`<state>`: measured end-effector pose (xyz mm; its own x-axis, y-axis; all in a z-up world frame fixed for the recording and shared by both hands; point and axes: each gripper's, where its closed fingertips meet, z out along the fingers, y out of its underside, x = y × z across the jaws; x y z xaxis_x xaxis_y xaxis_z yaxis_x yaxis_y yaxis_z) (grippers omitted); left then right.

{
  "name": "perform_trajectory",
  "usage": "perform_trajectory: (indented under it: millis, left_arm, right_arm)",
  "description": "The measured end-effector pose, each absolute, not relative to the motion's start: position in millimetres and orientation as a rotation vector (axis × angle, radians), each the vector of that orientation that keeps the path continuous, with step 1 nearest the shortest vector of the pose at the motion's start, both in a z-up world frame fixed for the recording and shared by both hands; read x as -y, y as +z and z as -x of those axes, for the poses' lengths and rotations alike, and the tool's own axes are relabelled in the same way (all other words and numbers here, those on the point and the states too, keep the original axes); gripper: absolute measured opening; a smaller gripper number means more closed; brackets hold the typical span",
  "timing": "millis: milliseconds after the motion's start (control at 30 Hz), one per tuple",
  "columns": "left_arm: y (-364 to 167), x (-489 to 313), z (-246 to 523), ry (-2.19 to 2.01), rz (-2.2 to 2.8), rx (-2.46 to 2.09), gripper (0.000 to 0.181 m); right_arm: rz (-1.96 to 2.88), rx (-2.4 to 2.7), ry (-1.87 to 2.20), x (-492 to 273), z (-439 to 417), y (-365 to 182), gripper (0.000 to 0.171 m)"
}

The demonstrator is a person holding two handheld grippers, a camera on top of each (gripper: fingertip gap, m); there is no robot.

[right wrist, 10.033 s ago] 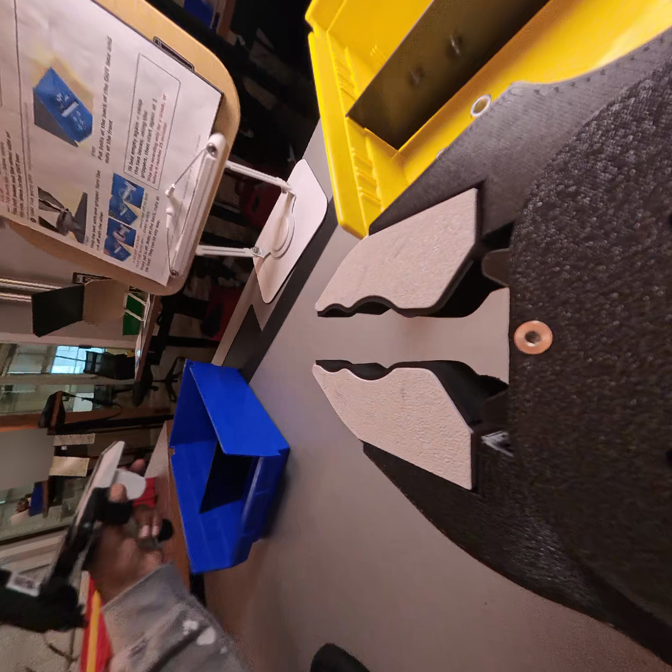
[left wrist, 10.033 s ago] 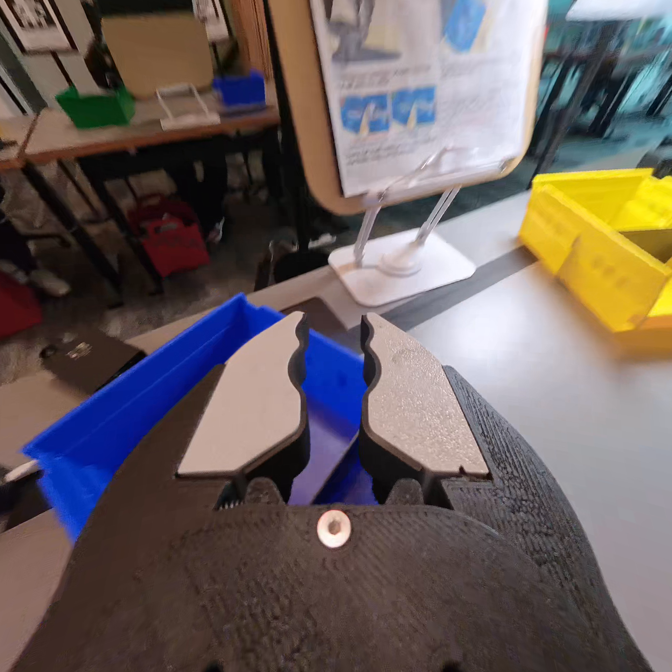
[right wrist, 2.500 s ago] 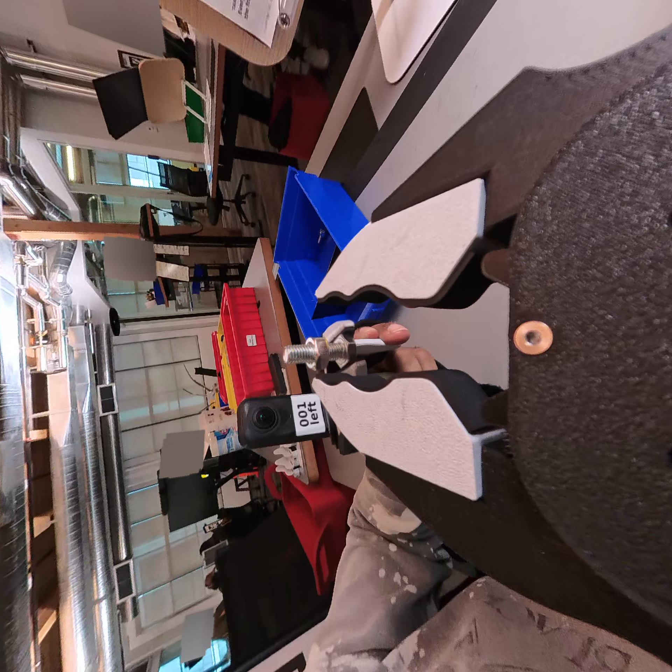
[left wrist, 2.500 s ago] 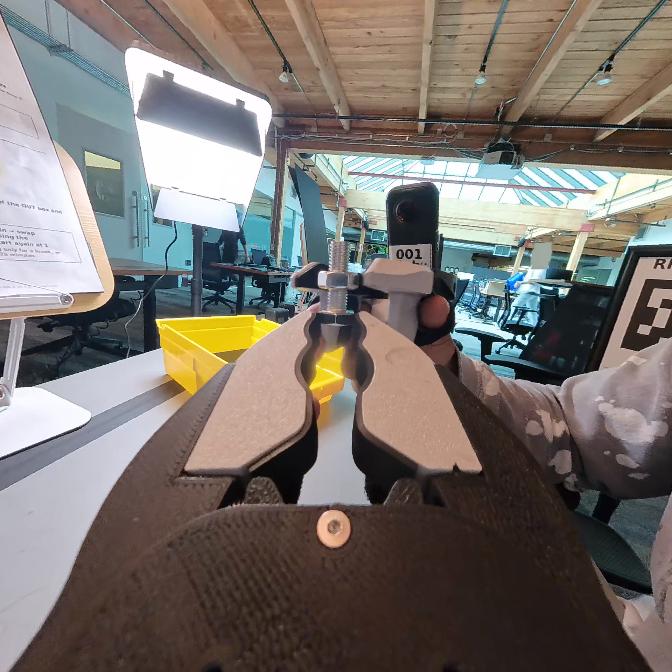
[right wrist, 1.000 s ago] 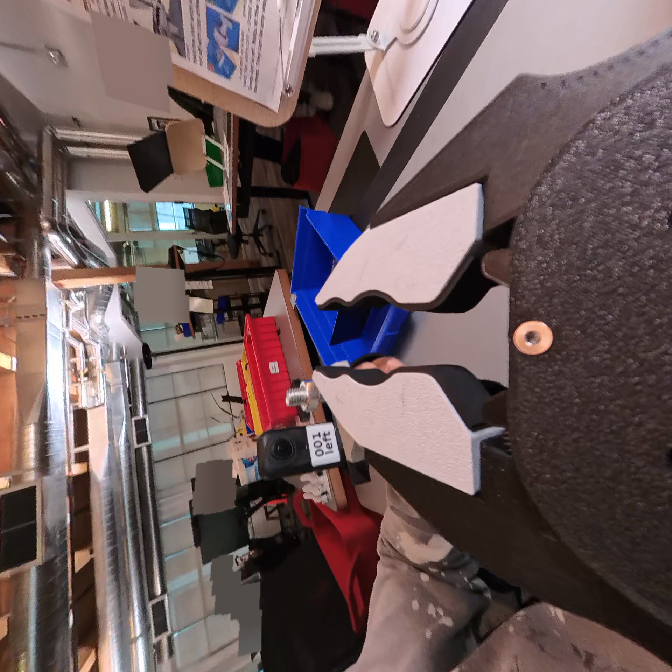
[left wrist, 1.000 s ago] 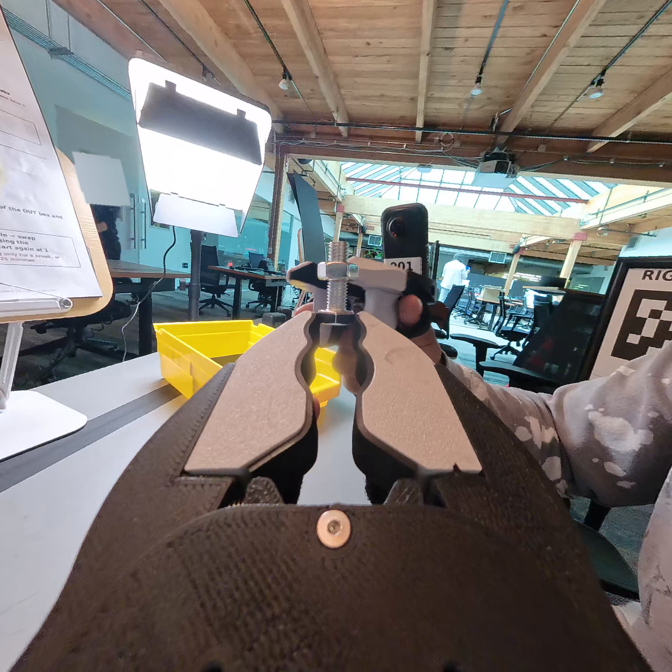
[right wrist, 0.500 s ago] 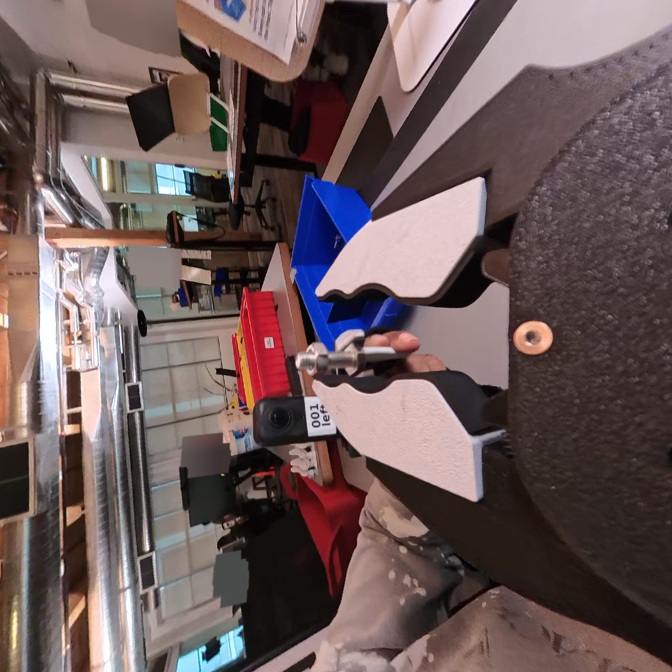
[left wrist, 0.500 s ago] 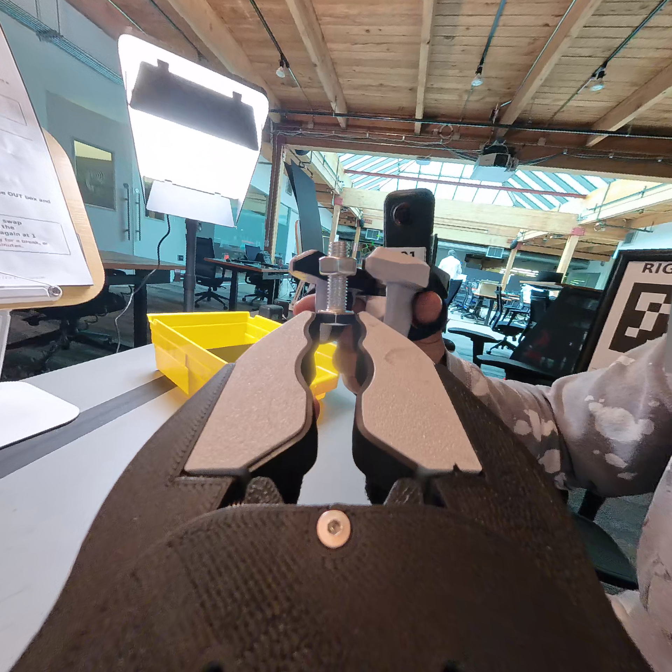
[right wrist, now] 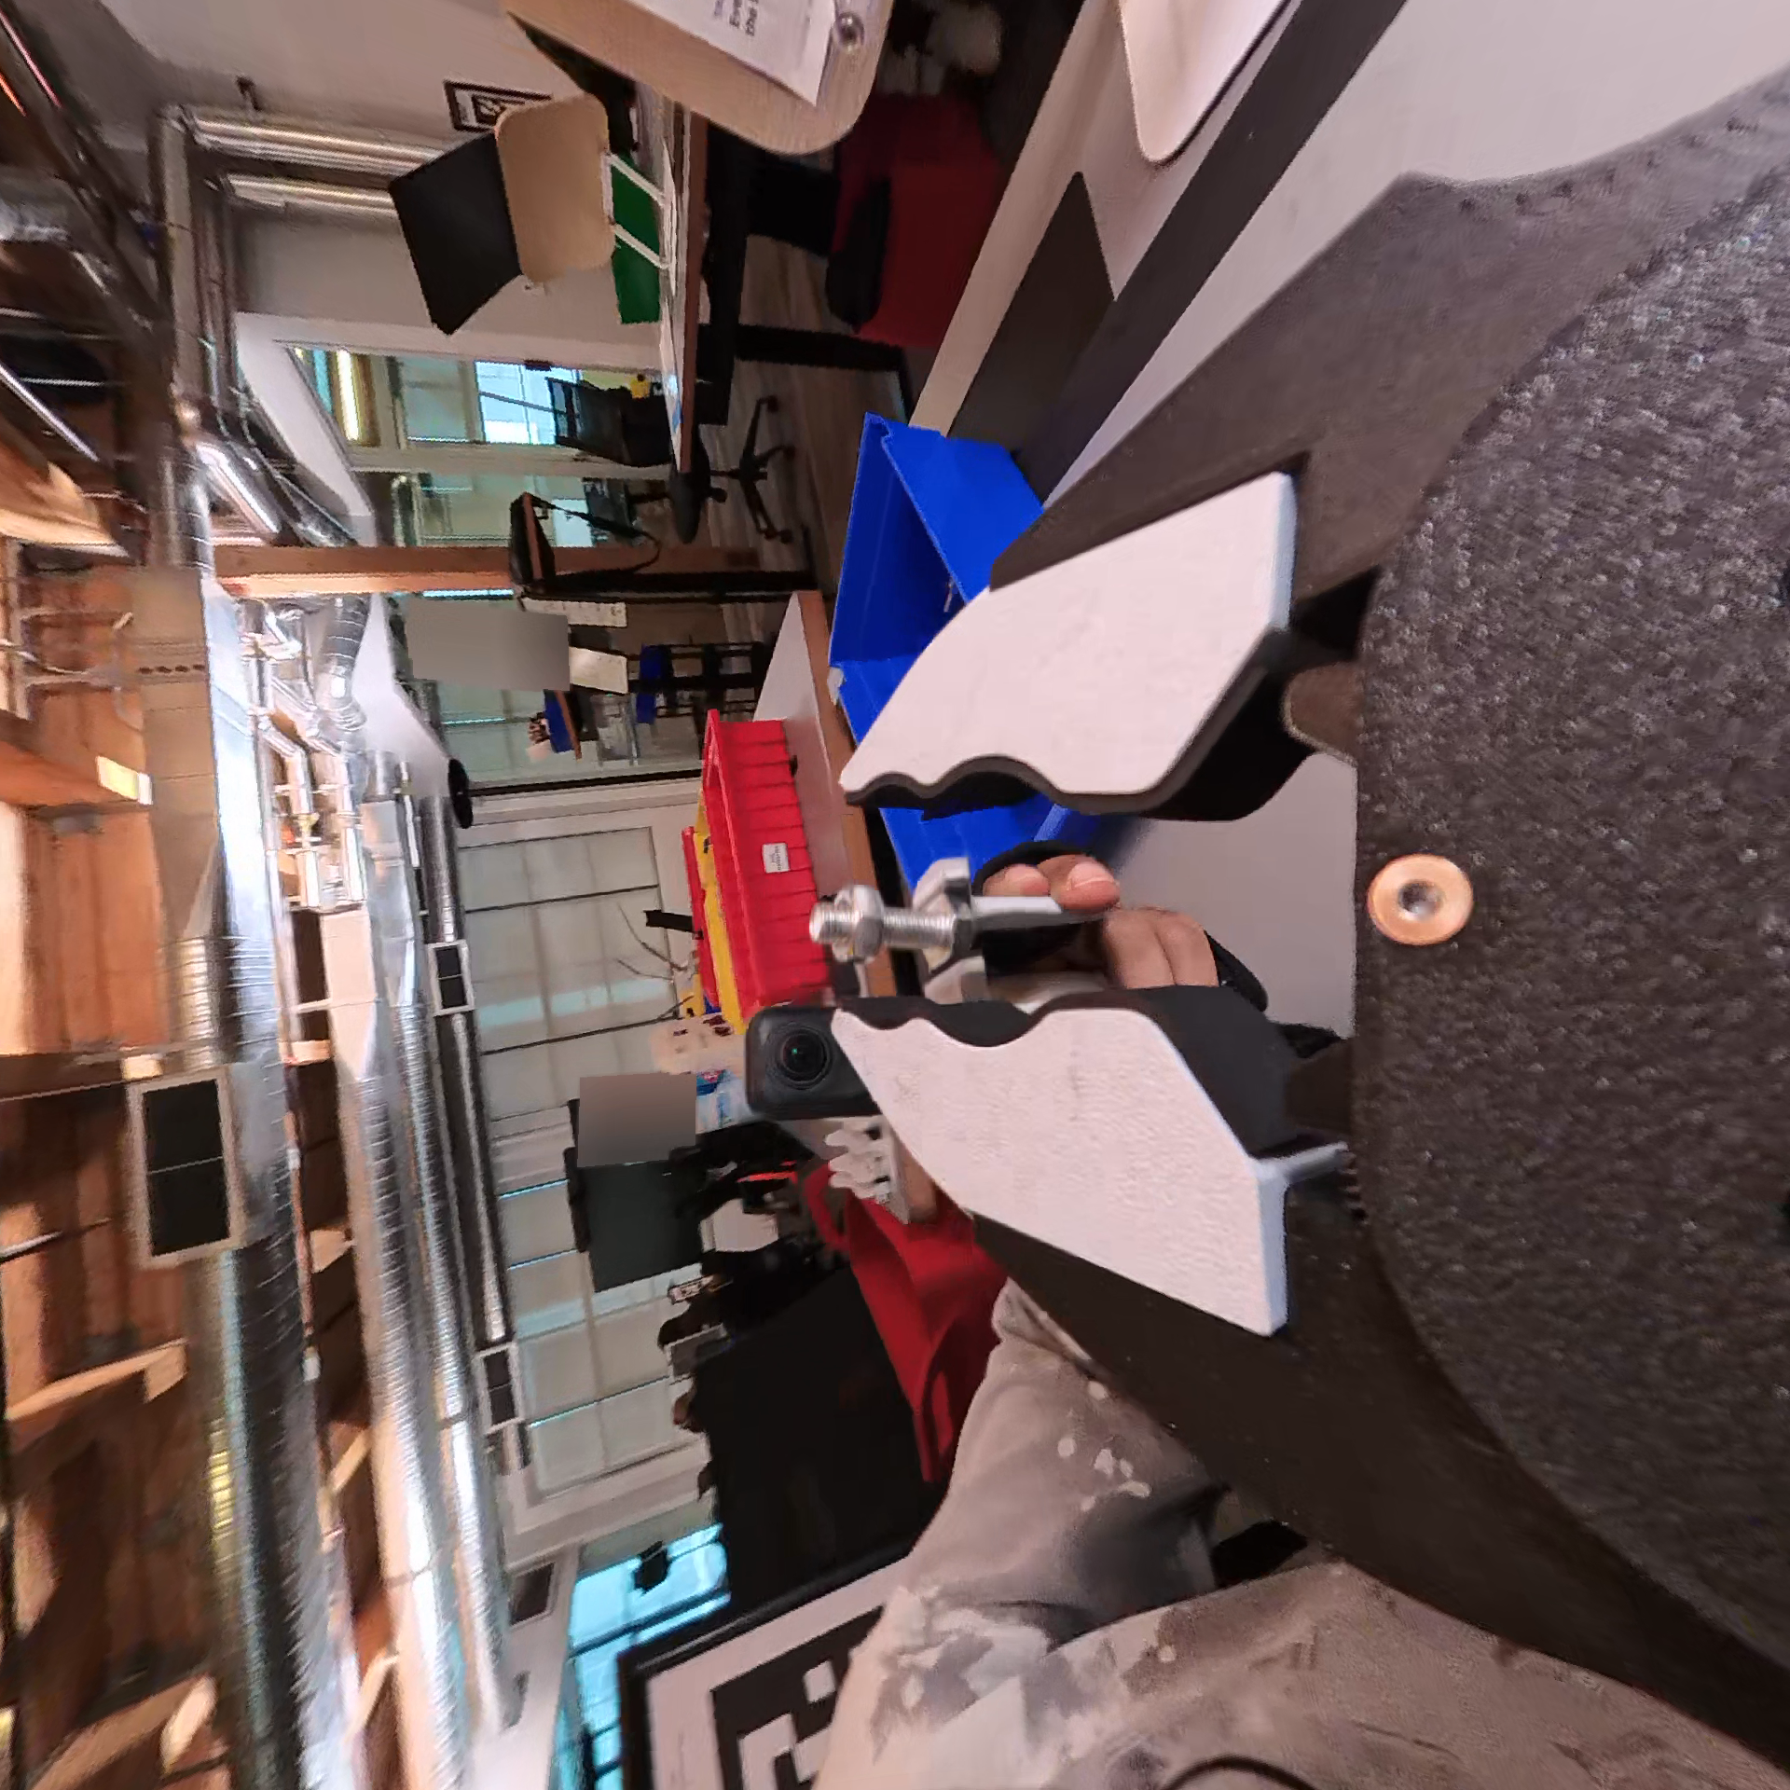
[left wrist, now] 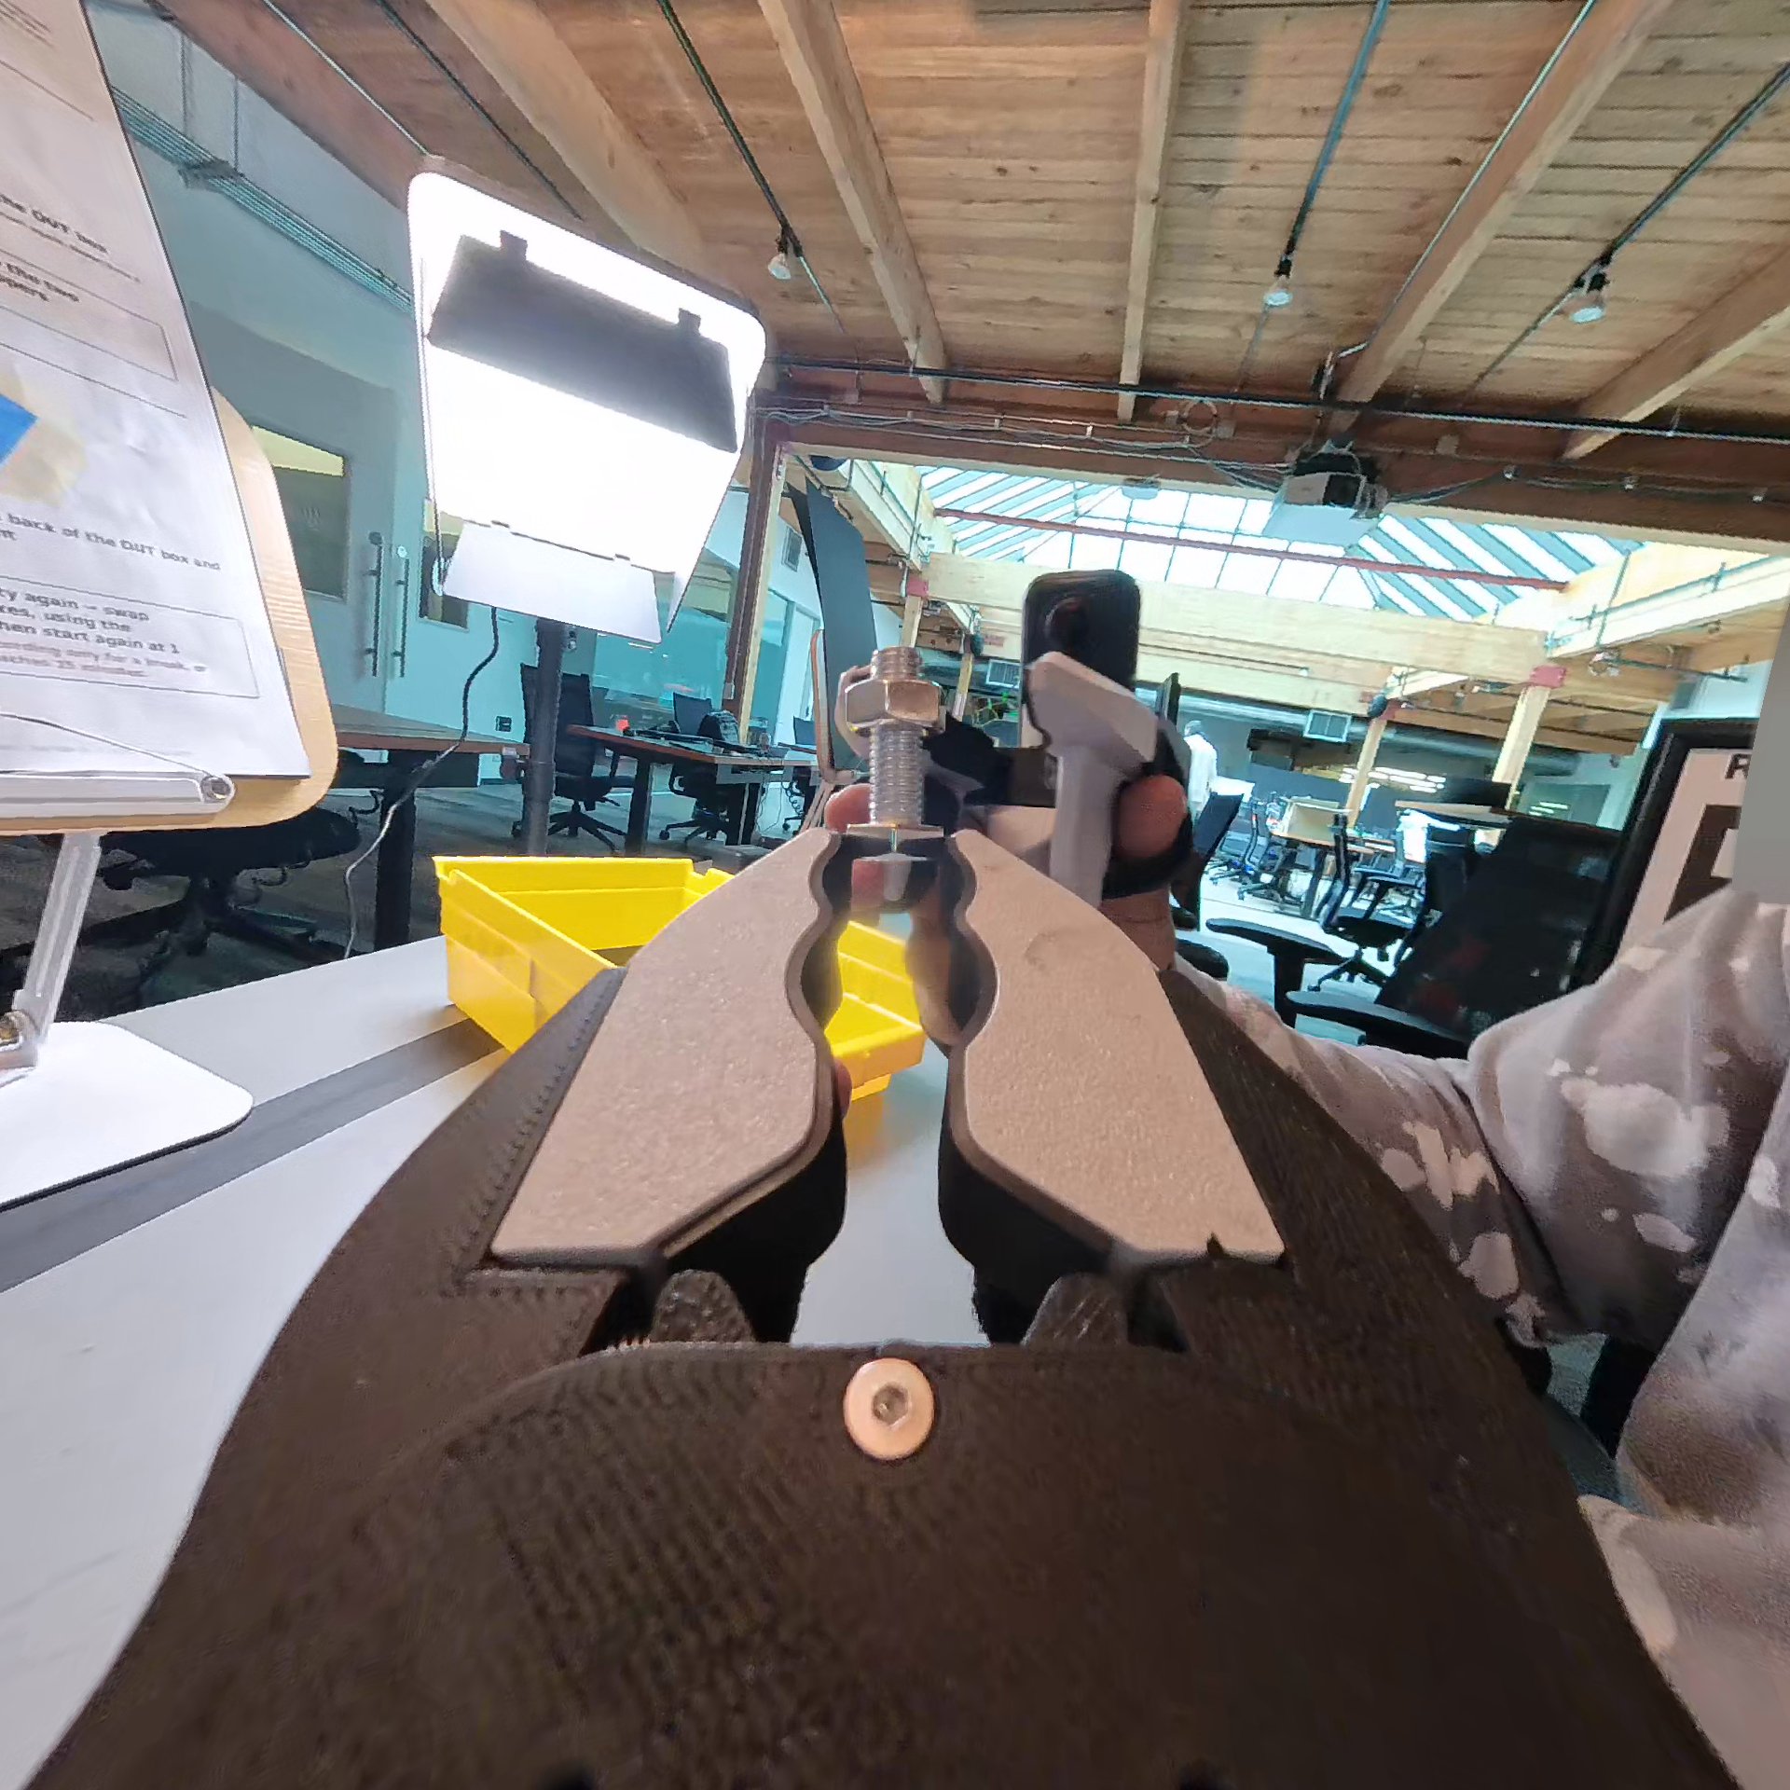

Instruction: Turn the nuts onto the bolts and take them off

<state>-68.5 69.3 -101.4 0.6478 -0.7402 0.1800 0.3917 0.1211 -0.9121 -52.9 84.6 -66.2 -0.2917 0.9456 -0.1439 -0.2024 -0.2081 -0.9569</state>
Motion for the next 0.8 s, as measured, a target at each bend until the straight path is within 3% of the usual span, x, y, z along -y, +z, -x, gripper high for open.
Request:
perform_trajectory:
  millis: [133,267,433,667,800]
  left_arm:
    - [-98,-64,59,-0.851,1.172,-0.393,0.018]
    - [-86,-55,53,-0.838,1.136,-0.407,0.018]
    - [-72,-72,46,-0.830,1.155,-0.388,0.018]
    - [-45,-103,39,-0.803,1.131,-0.385,0.018]
    - [-59,-108,43,-0.812,1.158,-0.366,0.018]
  right_arm:
    - [1.029,1.193,1.538,-72,61,-69,0.036]
    - [1.095,1.156,1.404,-98,57,-75,0.018]
    - [1.034,1.162,1.477,-92,41,-51,0.033]
    - [0.980,1.068,1.500,-109,25,-5,0.034]
    - [1.010,1.113,1.401,-121,14,-20,0.031]
